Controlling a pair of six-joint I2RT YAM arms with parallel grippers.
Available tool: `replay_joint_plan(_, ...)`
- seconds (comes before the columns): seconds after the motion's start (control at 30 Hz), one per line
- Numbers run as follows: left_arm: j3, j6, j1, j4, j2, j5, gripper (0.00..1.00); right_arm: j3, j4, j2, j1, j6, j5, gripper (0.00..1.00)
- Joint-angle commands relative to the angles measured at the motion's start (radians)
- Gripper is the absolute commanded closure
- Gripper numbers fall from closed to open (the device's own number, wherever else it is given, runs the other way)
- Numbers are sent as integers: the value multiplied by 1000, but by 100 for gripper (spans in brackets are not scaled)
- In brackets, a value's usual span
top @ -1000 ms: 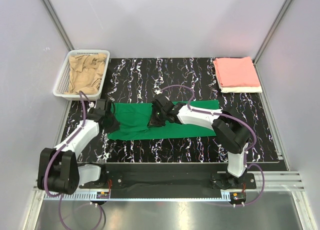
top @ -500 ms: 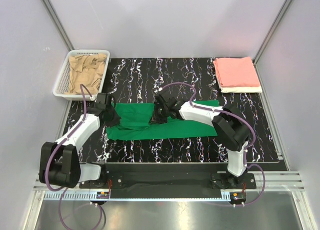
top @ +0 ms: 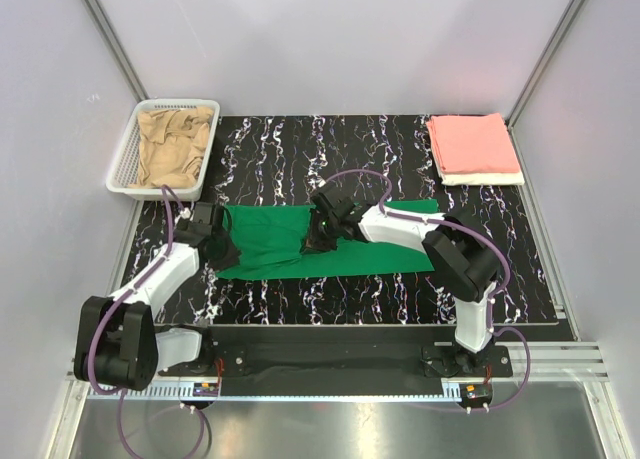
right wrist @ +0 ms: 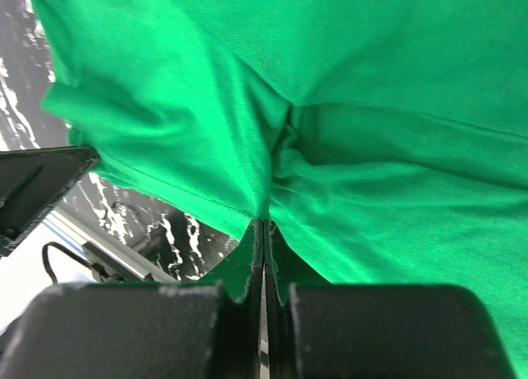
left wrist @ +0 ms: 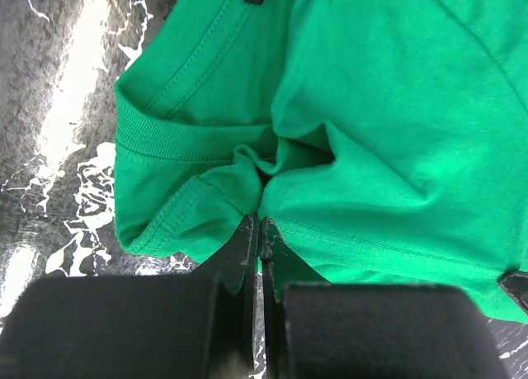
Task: Fold and stack the t-shirts
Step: Fold the tshirt
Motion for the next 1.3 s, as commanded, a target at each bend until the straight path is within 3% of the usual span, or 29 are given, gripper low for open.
replay_joint_plan(0.0,-22,-10,-6,32,-3,-38,100,-18,11,-10,5,-13,3,100)
replay_joint_plan(0.43,-48,-25,-38,38,12,-47,100,-18,22,15,14,-11,21,100)
replay_joint_plan(0.53,-53,-25,-38,36,18,-55,91,-17,20,9,14,-13,27,99)
replay_joint_plan(0.73,74,-1,-38,-37,-9,-43,82,-8,-12,-42,14,-20,43,74)
replay_joint_plan(0.83,206,54,-38,-88,-23,-79,80,-18,-49,-86,10,-29,66,69)
replay_joint_plan(0.93,324,106,-38,-96,1,-134,76,-32,-69,-139,0,-46,90,70)
replay_joint_plan(1.07,430,154,-33,-32,100,-141,70,3,-69,-139,-24,-115,118,83)
replay_joint_plan(1.27,597,221,-10,33,363,-104,78,185,-67,-7,-46,-206,80,91)
